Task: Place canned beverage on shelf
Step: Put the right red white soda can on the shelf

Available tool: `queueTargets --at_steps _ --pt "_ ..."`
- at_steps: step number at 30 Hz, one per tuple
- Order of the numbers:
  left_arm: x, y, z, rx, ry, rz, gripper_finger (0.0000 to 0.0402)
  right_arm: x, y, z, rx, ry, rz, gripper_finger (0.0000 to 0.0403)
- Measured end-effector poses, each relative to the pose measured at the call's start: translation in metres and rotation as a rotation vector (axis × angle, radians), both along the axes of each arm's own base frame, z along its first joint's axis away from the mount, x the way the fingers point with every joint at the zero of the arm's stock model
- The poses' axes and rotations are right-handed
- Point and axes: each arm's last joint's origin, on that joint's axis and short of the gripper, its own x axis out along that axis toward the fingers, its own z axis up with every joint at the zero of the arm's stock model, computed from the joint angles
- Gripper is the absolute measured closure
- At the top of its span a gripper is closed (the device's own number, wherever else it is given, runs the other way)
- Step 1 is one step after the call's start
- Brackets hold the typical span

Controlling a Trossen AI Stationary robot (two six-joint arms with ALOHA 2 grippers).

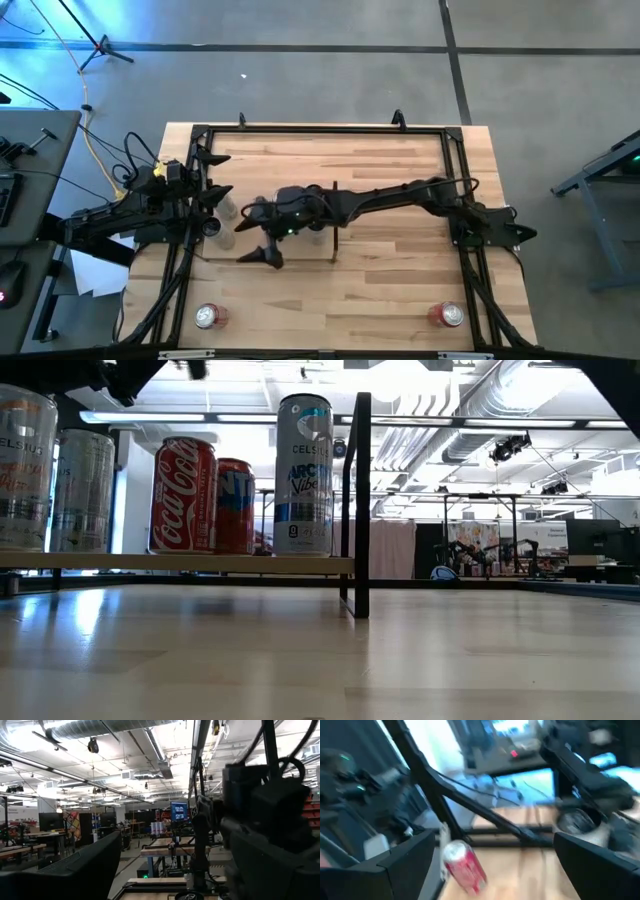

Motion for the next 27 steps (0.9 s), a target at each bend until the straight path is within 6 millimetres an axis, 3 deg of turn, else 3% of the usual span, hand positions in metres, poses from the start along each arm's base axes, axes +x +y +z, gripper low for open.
queueTargets --at_steps 8,14,19,27 --pt "0.0 0.0 0.0 0.0 0.0 0.0 0.0055 0.013 -0.009 -0.008 0.07 -0.102 -0.016 0.0009" --pt "0.0 0.0 0.0 0.0 0.001 0.0 0.0055 0.007 -0.009 0.017 0.073 -0.236 -0.035 0.0009" --pt "0.0 0.0 0.0 0.0 0.002 0.0 0.0055 0.006 -0.015 -0.001 -0.084 -0.06 -0.239 0.0009" --pt "0.0 0.0 0.0 0.0 0.002 0.0 0.0055 0.006 -0.016 0.0 0.082 -0.015 -0.317 0.0009"
